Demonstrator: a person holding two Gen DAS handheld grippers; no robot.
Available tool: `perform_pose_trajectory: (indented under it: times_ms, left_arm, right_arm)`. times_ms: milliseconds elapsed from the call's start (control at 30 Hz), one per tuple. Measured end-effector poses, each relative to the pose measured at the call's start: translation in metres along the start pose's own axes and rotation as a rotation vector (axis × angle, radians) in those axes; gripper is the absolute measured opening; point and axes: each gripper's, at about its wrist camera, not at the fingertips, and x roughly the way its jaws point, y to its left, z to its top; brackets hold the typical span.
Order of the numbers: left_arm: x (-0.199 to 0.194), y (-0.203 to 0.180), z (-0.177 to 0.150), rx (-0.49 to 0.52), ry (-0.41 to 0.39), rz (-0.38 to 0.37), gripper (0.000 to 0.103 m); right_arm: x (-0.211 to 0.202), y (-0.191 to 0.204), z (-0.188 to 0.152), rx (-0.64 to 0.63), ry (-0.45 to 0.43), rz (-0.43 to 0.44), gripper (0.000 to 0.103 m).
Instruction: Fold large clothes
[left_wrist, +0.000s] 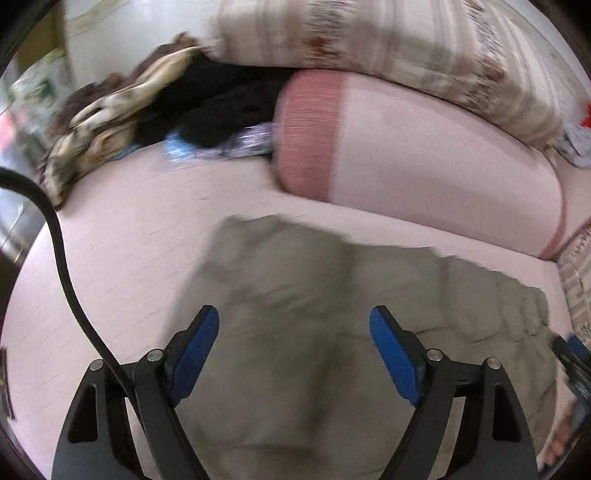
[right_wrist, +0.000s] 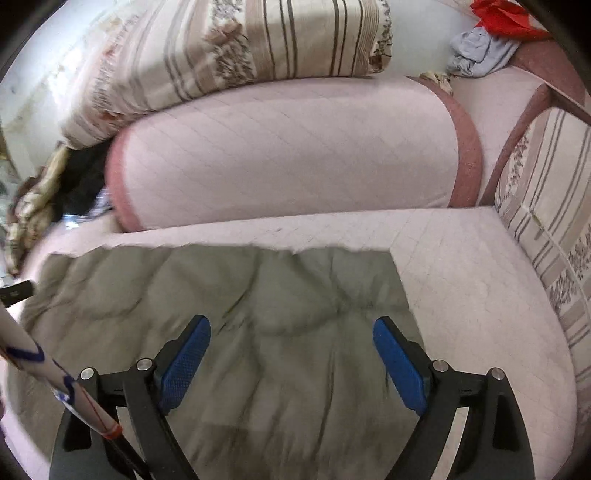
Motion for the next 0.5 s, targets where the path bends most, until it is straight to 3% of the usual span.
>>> perform_pose_trajectory:
  times_ms: [133, 300, 400, 500]
  left_arm:
    - [0.018, 0.058, -0.026, -0.104, 0.063, 0.044, 0.084]
    - [0.043, 0.090, -0.044, -0.206, 0.137, -0.010, 0.084]
    - [0.030, 0.091, -0.039, -0.217, 0.139, -0.012, 0.082]
    - [0.000, 0.090, -0.038, -0.170, 0.081, 0.001, 0.081]
  right_arm:
    - [-0.017, -0.009, -0.034, 0.048, 0.021, 0.072, 0.093]
    - [0.013, -0.020, -0.060, 0.087, 0.085, 0.026, 0.093]
    - [0.016, -0.022, -0.056, 0.093, 0.095, -0.004, 0.094]
    - [-0.004, -0.022, -0.053, 0.118, 0.080, -0.009, 0.093]
